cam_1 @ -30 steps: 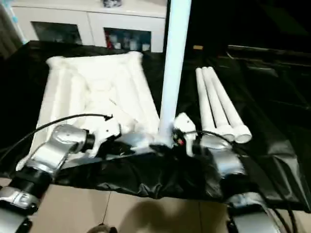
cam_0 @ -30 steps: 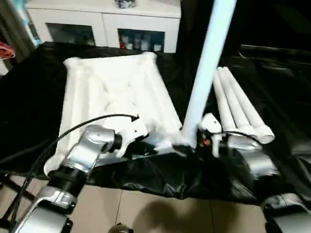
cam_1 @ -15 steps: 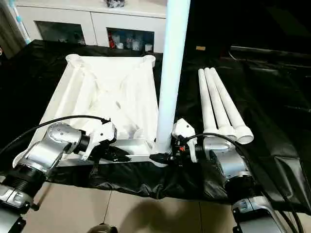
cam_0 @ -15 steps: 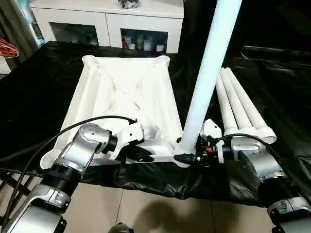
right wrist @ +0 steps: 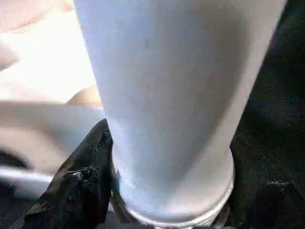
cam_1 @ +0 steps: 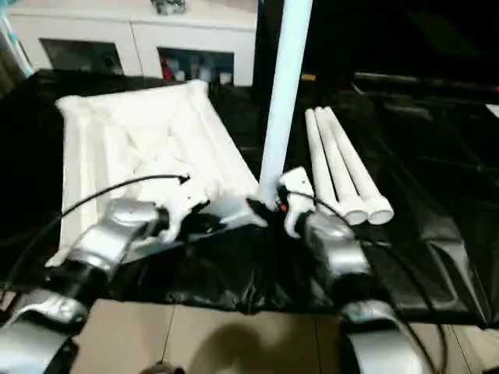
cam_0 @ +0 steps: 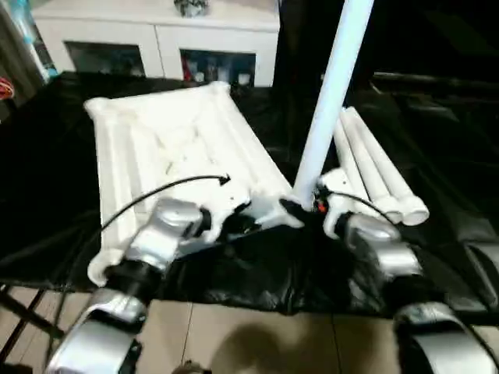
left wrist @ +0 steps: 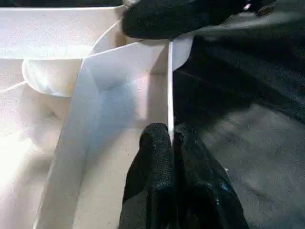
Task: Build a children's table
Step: Rotate leg to tighten
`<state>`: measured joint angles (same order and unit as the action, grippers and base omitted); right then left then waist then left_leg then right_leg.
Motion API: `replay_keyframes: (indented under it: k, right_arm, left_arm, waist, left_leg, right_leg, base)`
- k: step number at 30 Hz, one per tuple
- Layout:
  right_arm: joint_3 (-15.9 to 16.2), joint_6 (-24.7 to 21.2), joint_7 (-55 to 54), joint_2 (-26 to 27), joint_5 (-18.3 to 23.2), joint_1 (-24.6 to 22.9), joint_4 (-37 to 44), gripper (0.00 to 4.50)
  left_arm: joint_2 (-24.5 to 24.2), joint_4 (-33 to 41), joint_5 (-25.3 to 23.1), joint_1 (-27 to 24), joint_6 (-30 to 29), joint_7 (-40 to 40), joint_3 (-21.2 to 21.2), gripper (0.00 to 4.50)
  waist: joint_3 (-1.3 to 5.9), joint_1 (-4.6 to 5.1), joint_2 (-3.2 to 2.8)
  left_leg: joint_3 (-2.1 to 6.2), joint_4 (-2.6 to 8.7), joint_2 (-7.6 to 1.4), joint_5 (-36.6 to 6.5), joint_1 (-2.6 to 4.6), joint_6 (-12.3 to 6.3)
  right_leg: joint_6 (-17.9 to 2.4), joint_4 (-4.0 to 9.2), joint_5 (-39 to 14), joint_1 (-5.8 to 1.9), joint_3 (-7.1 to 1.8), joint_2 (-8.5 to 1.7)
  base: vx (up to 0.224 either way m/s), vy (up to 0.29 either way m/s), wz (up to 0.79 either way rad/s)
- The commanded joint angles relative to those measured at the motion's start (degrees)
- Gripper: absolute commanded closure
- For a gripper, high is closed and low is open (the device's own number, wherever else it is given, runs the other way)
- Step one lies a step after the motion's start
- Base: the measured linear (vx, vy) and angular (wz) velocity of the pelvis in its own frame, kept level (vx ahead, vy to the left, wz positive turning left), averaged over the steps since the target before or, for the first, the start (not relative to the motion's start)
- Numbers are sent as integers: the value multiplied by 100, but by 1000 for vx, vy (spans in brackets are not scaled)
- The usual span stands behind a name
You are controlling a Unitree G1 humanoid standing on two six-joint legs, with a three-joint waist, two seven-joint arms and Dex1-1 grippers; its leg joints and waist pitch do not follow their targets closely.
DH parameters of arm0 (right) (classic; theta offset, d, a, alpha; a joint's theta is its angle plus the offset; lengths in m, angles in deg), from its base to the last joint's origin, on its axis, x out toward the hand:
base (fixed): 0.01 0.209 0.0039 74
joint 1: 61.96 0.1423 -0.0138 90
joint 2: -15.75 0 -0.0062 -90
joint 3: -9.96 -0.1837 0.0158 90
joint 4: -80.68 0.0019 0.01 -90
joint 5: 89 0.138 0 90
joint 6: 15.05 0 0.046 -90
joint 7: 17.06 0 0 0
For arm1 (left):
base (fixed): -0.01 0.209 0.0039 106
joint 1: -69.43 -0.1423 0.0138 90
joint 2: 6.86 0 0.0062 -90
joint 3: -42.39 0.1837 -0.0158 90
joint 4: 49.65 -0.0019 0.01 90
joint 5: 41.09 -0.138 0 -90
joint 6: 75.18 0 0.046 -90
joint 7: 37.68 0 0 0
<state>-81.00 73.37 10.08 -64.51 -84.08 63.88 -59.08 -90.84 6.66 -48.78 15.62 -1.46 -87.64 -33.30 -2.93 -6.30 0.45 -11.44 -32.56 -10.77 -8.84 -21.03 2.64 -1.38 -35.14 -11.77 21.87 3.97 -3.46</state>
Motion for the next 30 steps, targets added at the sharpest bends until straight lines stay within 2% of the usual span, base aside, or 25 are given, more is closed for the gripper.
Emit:
replay_keyframes:
  k: [1, 2, 4, 6, 10, 12, 15, 19, 20, 22, 23, 26, 27, 28, 30]
  right_arm:
    - [263, 19, -453, 507, -205, 67, -382, 175]
    - [263, 19, -453, 507, -205, 67, -382, 175]
    - [261, 200, -559, 593, -301, 114, -510, 105]
    - [233, 209, -397, 628, -228, 120, -533, 103]
    - [274, 298, -162, 518, -221, 114, -511, 58]
    - [322, 429, 173, 370, -233, 110, -491, 58]
    - [406, 557, 801, 140, -203, 66, -389, 58]
    - [558, 550, 1634, -110, -95, -77, -99, 58]
    - [657, 494, 2133, -253, -24, -174, 88, 58]
    - [701, 454, 2359, -318, 7, -218, 173, 58]
    - [777, 381, 2654, -411, 51, -284, 313, 58]
    - [950, 216, 3265, -616, 139, -431, 636, 58]
    - [1020, 148, 3477, -693, 172, -486, 761, 58]
    - [1167, -5, 3944, -859, 236, -597, 1023, 58]
    - [1255, -100, 4226, -958, 272, -662, 1179, 58]
  left_arm:
    - [621, 87, 179, 177, 125, 303, 147, 450]
    - [621, 87, 179, 177, 125, 303, 147, 450]
    - [702, 94, 138, 160, 166, 358, 194, 450]
    - [695, 152, 151, 113, 181, 277, 234, 450]
    - [531, 253, 182, 18, 283, 1, 287, 450]
    - [359, 337, 228, -65, 370, -284, 325, 450]
    - [114, 494, 336, -183, 453, -768, 377, 450]
    - [-121, 619, 441, -246, 499, -1212, 418, 450]
    - [-258, 649, 477, -259, 537, -1422, 435, 450]
    - [-322, 656, 487, -263, 557, -1513, 439, 450]
    - [-389, 645, 491, -256, 574, -1597, 436, 450]
    - [-534, 621, 503, -245, 627, -1809, 438, 450]
    - [-587, 615, 503, -241, 641, -1882, 441, 450]
    - [-708, 617, 512, -241, 675, -2064, 441, 450]
    - [-782, 622, 519, -244, 695, -2180, 440, 450]
  waist:
    - [335, 14, 45]
    - [340, 5, 45]
    - [357, -17, 37]
    - [357, -26, 33]
    - [338, -8, 20]
    - [342, -3, 17]
    - [360, -17, 30]
    - [348, -20, 22]
    - [344, -27, 49]
    - [346, -47, 30]
    - [334, -51, 21]
    - [329, -76, 24]
    - [334, -111, 38]
    - [332, -110, 40]
    - [340, -172, 41]
  left_leg:
    - [166, 349, -300, -1323, 114, -43]
    - [167, 347, -300, -1295, 111, -49]
    - [157, 332, -290, -1160, 89, -142]
    - [156, 331, -286, -1084, 73, -218]
    - [171, 359, -301, -1303, 82, -182]
    - [169, 354, -299, -1329, 79, -177]
    - [166, 334, -303, -1145, 60, -270]
    - [148, 326, -305, -1122, 57, -357]
    - [141, 323, -313, -1146, 53, -375]
    - [146, 322, -322, -1149, 55, -387]
    - [146, 335, -334, -1242, 75, -354]
    - [143, 337, -339, -1312, 80, -323]
    - [140, 328, -337, -1277, 87, -326]
    - [140, 328, -337, -1264, 80, -328]
    - [145, 321, -336, -1192, 74, -374]
  right_leg:
    - [-1033, 509, -1426, -157, -329, -578]
    - [-1029, 507, -1385, -160, -326, -584]
    - [-1041, 479, -1056, -185, -328, -574]
    - [-1055, 463, -907, -198, -319, -564]
    - [-995, 501, -1246, -195, -315, -570]
    - [-992, 502, -1255, -199, -320, -574]
    - [-1074, 463, -964, -216, -318, -574]
    - [-1147, 451, -820, -222, -306, -547]
    - [-1142, 451, -869, -224, -303, -545]
    - [-1119, 445, -908, -223, -299, -540]
    - [-1123, 462, -1033, -198, -300, -538]
    - [-1107, 469, -1177, -189, -306, -548]
    - [-1078, 473, -1188, -191, -311, -549]
    - [-1085, 467, -1168, -187, -317, -550]
    - [-1038, 462, -1122, -196, -311, -549]
  base:
    - [0, 0, 0]
    - [0, 0, 0]
    - [0, 0, 0]
    - [0, 0, 0]
    - [0, 0, 0]
    - [0, 0, 0]
    - [0, 0, 0]
    - [0, 0, 0]
    - [0, 0, 0]
    - [0, 0, 0]
    - [0, 0, 0]
    - [0, 0, 0]
    - [0, 0, 0]
    - [0, 0, 0]
    - [0, 0, 0]
